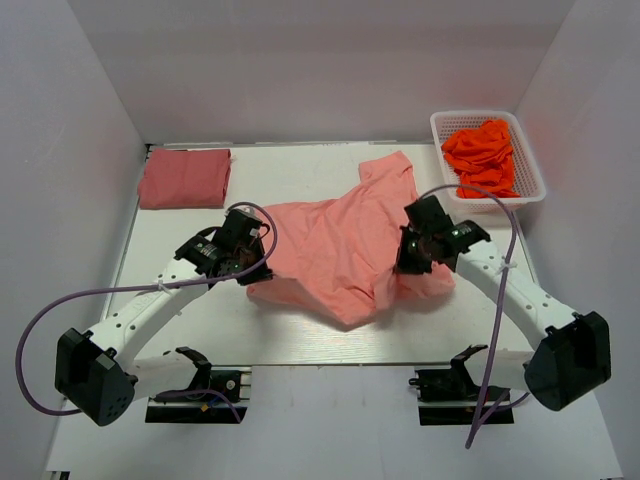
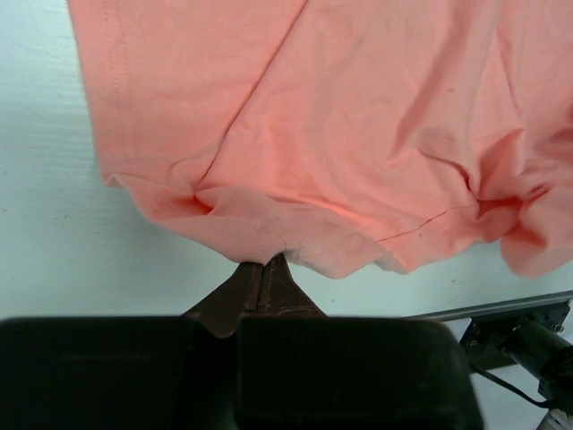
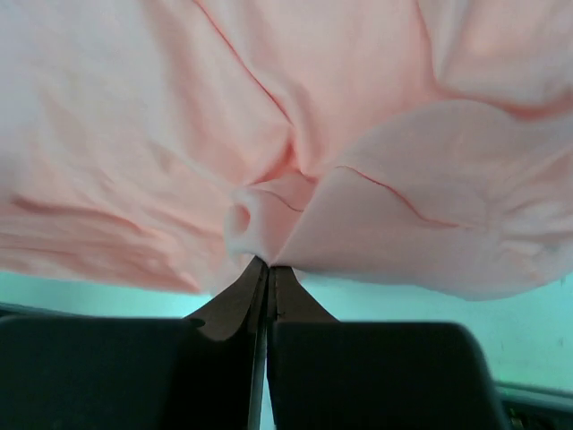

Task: Fold and stack the t-shirts
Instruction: Flatten out the tshirt

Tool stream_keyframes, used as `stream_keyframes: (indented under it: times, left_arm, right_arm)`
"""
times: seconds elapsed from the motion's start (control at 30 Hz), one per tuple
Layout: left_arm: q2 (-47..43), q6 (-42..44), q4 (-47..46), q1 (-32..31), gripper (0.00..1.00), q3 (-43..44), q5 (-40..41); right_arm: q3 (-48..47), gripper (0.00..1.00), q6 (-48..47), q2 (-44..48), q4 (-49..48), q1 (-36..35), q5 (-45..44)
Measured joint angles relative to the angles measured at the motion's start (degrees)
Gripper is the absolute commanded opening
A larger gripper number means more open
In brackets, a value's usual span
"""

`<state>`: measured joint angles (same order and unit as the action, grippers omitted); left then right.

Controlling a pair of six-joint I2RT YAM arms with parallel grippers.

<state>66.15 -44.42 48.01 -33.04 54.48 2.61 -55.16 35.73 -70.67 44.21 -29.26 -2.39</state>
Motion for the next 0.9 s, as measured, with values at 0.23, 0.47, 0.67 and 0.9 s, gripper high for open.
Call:
stream_keyframes:
  times: [0.23, 0.47, 0.67, 0.9]
  left_arm:
    - [1.29, 0.0, -2.62, 0.0, 0.0, 0.46, 0.44]
    - [4.24, 0.0, -3.02, 0.0, 0.0, 2.56, 1.64]
    - [4.5, 0.0, -3.04, 0.0, 0.0, 2.58, 1.9]
    - [6.86, 0.17, -3.08, 0.0, 0.0, 2.45, 1.86]
  right_arm:
    - [-19.5, 0.2, -0.98, -14.82, 2.05, 0.81, -3.82]
    - [-38.23, 0.9, -2.99, -34.53, 5.46, 1.92, -13.62]
    - [-25.99, 0.85, -6.78, -24.22, 3.58, 2.25, -14.03]
    - [-7.3, 0.73, -9.9, -6.14, 1.22, 2.21, -8.52]
